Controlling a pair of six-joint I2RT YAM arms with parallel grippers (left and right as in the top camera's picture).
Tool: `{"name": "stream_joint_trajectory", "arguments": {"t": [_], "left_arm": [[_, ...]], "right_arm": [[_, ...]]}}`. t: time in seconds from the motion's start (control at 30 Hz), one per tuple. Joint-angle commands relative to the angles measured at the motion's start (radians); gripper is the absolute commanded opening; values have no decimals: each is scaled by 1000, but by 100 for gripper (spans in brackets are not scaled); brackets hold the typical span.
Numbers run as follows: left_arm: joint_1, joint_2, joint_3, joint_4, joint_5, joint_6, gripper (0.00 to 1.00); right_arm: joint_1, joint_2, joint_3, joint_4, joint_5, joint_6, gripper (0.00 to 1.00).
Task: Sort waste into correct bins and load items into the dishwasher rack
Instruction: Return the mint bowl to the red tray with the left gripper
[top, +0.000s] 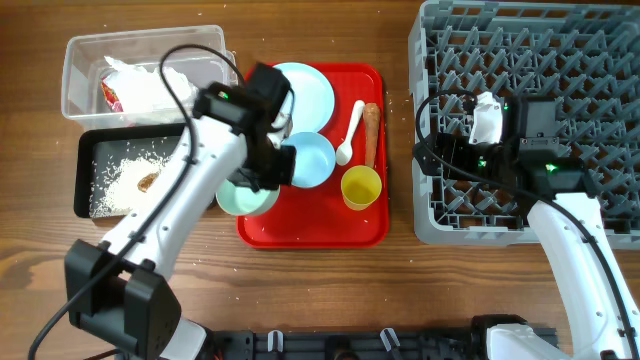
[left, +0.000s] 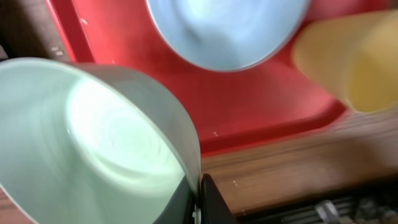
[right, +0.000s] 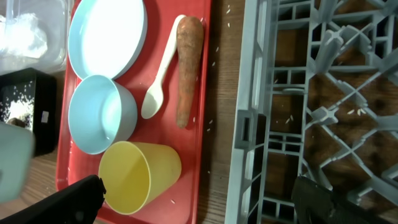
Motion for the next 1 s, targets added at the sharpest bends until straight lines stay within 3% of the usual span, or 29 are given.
{"name": "stream_joint_trajectory", "arguments": {"t": [0.0,0.13,0.4,0.43,0.5,0.6,0.67,0.8,0.97], "left_arm": [[-94,-3,-137,93,-127,-91,4],[-193,-3,-244,258,-127,-91,4],[-214,-2,-304,347,-142,-91,5],[-214,-2,-304,345,-142,-91,9],[-214,-2,-304,325,-141,-91,29],[-213,-5,-267,248,-141,-91,40],[-213,-21,-171,164,-142,-90,45],[-213,-76,12,219,-142,-50,74],[-213,-31,29,400,-100,24,76]], "right_arm": [[-1,8,14,1,11,3,100],[0,8,14,0,11,4,100],[0,7,14,-7,11,4,100],[0,8,14,-8,11,4,100],[0,8,14,-8,11,4,100],[0,8,14,-7,11,5,100],[0,7,14,-3,11,4,100],[0,2,26,20,-45,6,99],[-1,-10,44,28,-43,4,99]]}}
